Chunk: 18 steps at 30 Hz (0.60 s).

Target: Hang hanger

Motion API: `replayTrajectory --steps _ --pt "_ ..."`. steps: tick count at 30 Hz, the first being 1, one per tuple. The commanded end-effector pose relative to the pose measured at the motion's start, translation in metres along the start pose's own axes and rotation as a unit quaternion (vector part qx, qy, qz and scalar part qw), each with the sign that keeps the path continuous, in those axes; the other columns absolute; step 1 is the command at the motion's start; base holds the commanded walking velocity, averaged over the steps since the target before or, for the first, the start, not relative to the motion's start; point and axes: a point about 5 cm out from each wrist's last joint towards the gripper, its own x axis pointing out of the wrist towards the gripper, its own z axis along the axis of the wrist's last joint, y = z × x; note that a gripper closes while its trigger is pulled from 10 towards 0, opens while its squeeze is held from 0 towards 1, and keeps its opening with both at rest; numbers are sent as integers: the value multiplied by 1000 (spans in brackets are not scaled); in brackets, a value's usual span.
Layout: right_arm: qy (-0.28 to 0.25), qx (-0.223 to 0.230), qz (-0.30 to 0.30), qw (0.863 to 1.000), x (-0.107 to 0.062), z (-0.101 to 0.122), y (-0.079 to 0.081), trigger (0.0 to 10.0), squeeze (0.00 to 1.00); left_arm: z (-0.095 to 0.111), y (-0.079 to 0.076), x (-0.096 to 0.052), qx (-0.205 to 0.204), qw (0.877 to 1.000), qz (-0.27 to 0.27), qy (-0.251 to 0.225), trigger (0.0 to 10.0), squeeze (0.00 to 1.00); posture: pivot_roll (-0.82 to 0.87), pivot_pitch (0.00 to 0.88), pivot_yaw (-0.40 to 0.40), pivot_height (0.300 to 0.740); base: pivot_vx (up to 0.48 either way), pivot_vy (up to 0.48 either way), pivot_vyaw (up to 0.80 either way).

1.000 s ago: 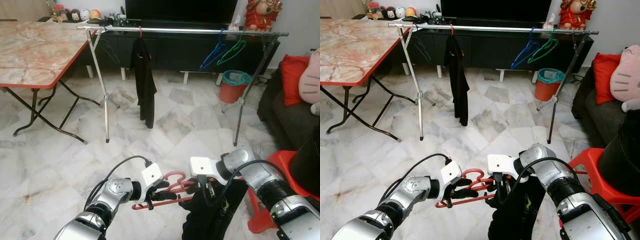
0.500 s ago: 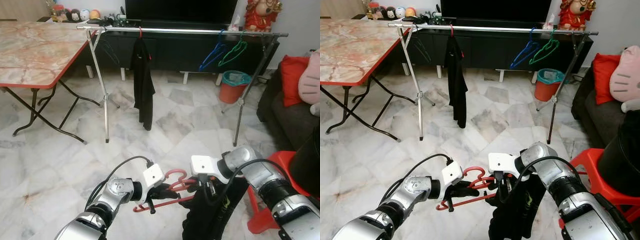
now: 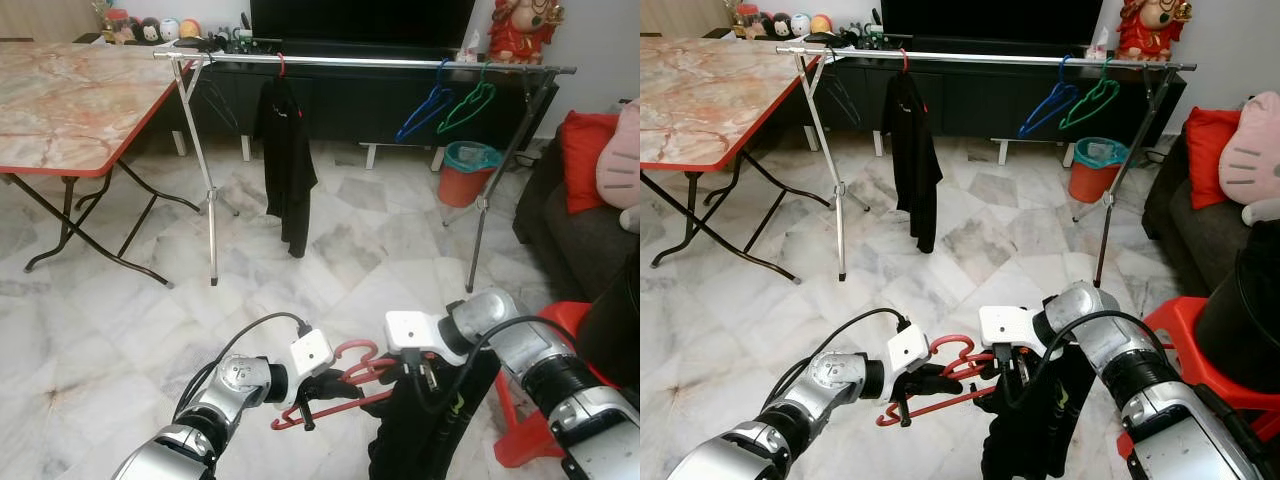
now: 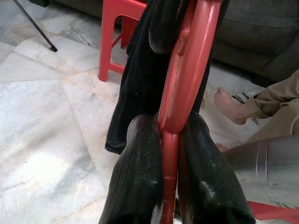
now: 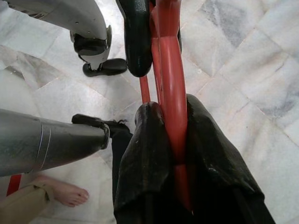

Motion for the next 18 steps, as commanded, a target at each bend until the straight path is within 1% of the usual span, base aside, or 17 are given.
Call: replayTrajectory --steps 1,8,13,14,15,18 --pt "16 -2 38 999 1 -6 6 10000 1000 6 10 -4 -7 999 37 -21 0 0 -147 0 -79 740 0 0 0" --pt "20 -7 45 999 -1 -6 6 10000 1000 6 10 -4 -7 999 39 -22 0 0 -149 0 -81 740 0 0 0" --pt "19 -16 38 999 -3 -3 3 10000 1000 6 9 -4 -8 999 40 -22 0 0 -151 0 -83 740 0 0 0" --pt "20 -19 33 999 -3 -3 2 10000 525 6 9 -4 -8 999 40 -22 0 0 -153 0 -82 740 0 0 0" --pt "20 -23 27 999 -5 -2 1 10000 0 6 9 -4 -8 999 40 -22 0 0 -153 0 -82 740 0 0 0" --pt "20 -34 10 999 -10 2 -4 10000 0 6 10 -4 -7 999 40 -21 0 0 -156 0 -80 740 0 0 0"
